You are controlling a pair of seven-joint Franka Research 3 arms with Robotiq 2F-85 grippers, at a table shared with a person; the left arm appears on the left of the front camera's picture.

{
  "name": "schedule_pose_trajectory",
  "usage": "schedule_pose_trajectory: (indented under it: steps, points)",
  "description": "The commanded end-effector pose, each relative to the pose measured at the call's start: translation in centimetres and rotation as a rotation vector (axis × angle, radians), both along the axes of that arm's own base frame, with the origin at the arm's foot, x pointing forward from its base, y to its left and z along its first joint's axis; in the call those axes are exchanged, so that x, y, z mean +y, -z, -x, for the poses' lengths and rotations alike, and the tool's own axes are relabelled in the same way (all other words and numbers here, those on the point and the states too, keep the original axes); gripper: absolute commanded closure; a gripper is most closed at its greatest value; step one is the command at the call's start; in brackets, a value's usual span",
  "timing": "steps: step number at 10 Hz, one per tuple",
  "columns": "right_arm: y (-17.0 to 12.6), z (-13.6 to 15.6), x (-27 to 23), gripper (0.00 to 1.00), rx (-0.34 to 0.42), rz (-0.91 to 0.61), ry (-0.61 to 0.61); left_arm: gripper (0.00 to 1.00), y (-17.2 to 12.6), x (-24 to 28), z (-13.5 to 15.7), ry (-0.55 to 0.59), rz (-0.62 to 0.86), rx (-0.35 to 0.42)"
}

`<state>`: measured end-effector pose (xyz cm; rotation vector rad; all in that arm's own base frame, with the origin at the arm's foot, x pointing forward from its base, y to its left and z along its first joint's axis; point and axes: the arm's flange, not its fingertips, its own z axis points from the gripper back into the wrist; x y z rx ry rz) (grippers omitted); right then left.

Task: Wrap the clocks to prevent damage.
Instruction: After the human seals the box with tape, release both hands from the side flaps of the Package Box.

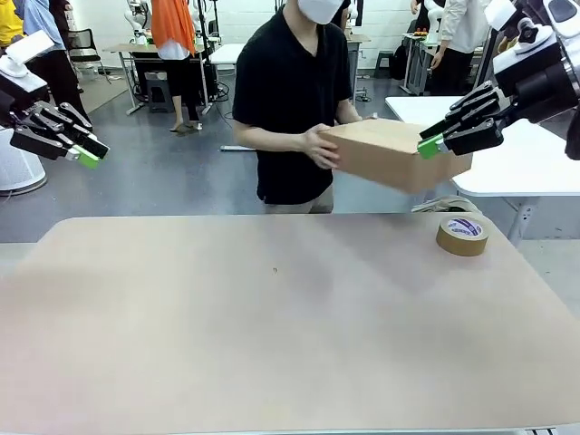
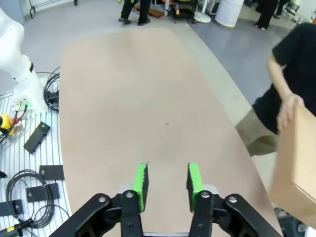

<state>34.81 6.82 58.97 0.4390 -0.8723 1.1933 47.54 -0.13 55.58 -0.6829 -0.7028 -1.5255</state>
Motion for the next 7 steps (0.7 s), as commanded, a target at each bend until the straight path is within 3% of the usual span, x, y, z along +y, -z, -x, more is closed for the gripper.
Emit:
schedule_pose_trajectory:
  steps: [1, 3, 4, 5, 7]
  points:
    - [0.75, -0.1, -0.14, 0.0, 0.04, 0.006, -0.007, 0.0, -0.32, 0.06, 0.1, -0.003, 0.013, 0.027]
    - [0.97, -0.23, -0.3, 0.0, 0.056, 0.002, -0.017, 0.0, -0.25, 0.15, 0.27, 0.002, 0.008, 0.037]
    - [0.99, -0.26, -0.35, 0.0, 0.061, 0.002, -0.026, 0.3, -0.27, 0.21, 0.24, 0.005, 0.007, 0.047]
    - [0.96, -0.37, -0.39, 0.16, 0.066, -0.002, -0.03, 0.21, -0.39, 0.29, 0.03, 0.011, 0.001, 0.054]
    - [1.03, -0.23, -0.52, 0.0, 0.073, -0.005, -0.041, 0.01, -0.45, 0.3, 0.31, 0.001, 0.002, 0.058]
